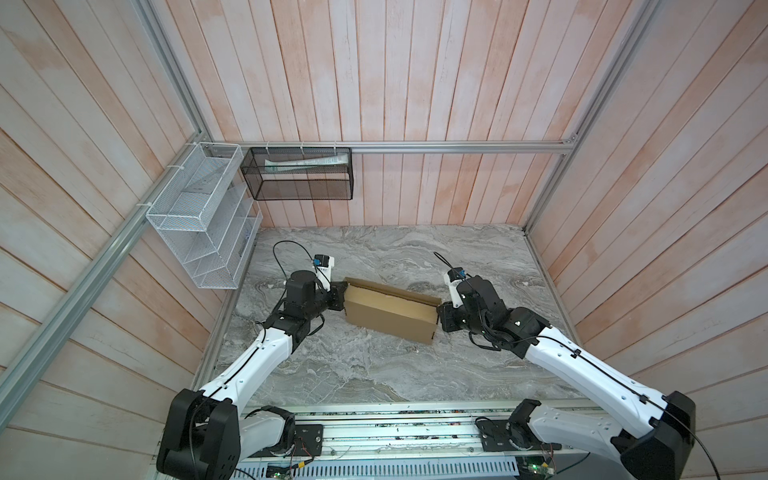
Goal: Fold the paper box
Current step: 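Close the right gripper on the box's far end corner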
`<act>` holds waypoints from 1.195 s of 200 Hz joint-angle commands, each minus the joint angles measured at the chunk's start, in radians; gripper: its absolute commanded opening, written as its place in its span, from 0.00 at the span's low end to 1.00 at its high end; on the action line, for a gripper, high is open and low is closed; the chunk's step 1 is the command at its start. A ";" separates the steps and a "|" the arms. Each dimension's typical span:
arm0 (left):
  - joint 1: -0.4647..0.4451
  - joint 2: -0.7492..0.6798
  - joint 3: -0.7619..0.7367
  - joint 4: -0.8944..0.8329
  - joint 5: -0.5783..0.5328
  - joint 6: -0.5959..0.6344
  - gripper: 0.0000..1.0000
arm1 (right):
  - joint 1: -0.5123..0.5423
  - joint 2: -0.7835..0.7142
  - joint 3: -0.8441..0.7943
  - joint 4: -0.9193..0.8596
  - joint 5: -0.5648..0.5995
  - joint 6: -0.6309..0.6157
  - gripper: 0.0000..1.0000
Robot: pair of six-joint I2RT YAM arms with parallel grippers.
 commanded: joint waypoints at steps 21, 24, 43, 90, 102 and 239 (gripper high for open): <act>-0.004 0.023 0.004 -0.057 0.007 0.011 0.00 | -0.004 0.001 -0.008 0.032 -0.020 -0.012 0.10; -0.005 0.024 0.003 -0.058 0.007 0.011 0.00 | -0.004 0.001 -0.009 0.032 -0.021 -0.012 0.10; -0.005 0.025 0.002 -0.057 0.009 0.011 0.00 | -0.004 0.004 -0.004 0.035 -0.025 -0.014 0.09; -0.006 0.024 0.000 -0.055 0.011 0.009 0.00 | -0.004 0.005 0.001 0.034 -0.029 -0.005 0.08; -0.005 0.022 -0.001 -0.054 0.013 0.008 0.00 | -0.004 0.004 0.001 0.030 -0.034 -0.003 0.07; -0.006 0.037 0.002 -0.043 0.020 0.005 0.00 | -0.006 0.013 -0.011 0.006 -0.034 0.011 0.09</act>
